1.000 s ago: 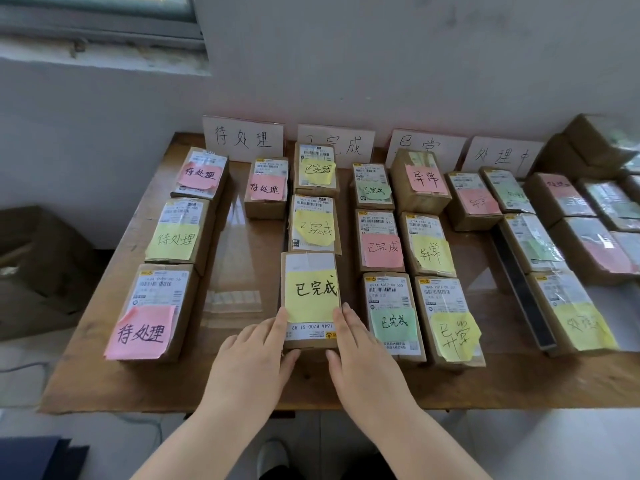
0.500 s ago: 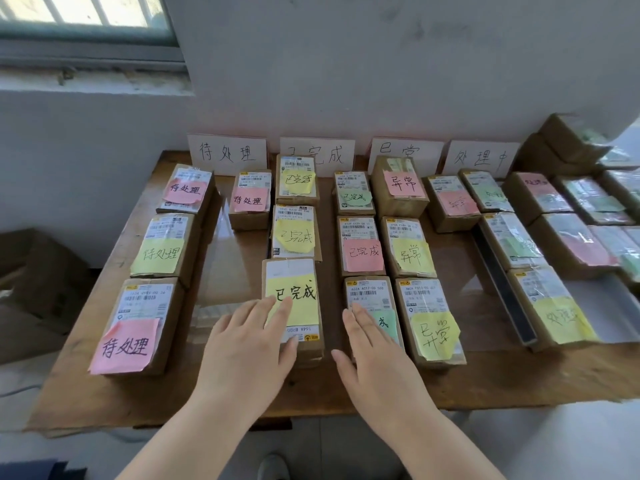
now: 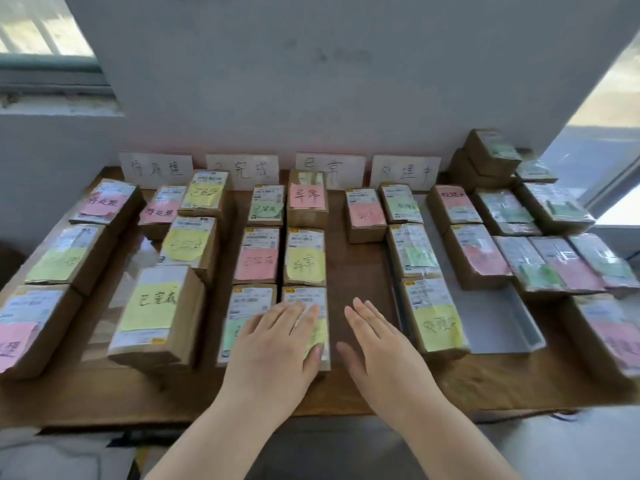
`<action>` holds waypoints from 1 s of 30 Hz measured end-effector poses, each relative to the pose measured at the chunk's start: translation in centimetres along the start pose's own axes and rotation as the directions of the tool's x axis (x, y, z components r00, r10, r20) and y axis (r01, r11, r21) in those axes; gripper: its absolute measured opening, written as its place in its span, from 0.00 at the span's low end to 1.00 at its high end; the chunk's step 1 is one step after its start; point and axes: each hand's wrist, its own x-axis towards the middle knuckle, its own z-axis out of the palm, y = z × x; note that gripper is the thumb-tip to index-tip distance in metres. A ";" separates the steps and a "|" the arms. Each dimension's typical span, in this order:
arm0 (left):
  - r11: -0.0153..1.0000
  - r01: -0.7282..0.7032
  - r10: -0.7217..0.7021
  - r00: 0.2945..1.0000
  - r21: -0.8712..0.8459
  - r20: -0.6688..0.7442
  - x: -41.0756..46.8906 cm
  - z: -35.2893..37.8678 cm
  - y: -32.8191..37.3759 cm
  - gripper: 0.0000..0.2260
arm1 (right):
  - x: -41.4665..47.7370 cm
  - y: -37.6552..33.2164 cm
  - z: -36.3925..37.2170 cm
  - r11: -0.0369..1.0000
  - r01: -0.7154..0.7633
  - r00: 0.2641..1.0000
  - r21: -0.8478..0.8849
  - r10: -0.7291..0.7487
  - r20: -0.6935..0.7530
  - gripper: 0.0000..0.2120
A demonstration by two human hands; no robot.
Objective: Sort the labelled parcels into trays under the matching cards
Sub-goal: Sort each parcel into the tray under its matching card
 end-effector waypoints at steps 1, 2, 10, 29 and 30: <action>1.000 0.005 -0.005 1.000 -0.013 0.010 0.2 0.2 1.5 0.24 | -0.6 1.2 -0.4 1.000 -0.006 1.000 0.008 0.006 0.009 0.27; 1.000 0.008 -0.007 1.000 -0.024 0.020 0.4 0.5 2.9 0.25 | -1.2 2.4 -0.9 1.000 -0.014 1.000 0.011 0.014 0.011 0.28; 1.000 -0.015 0.015 0.998 0.000 0.067 1.6 1.9 9.7 0.22 | -4.7 8.9 -2.7 0.992 -0.111 0.993 0.058 0.108 0.045 0.28; 0.985 -0.163 0.170 0.975 -0.062 0.144 12.5 6.3 9.1 0.17 | -0.1 15.5 -6.9 0.924 -0.380 0.925 0.051 0.379 0.034 0.26; 0.984 -0.166 0.174 0.974 -0.064 0.149 13.1 6.5 9.1 0.17 | 0.1 15.9 -7.2 0.915 -0.398 0.917 0.061 0.397 0.022 0.26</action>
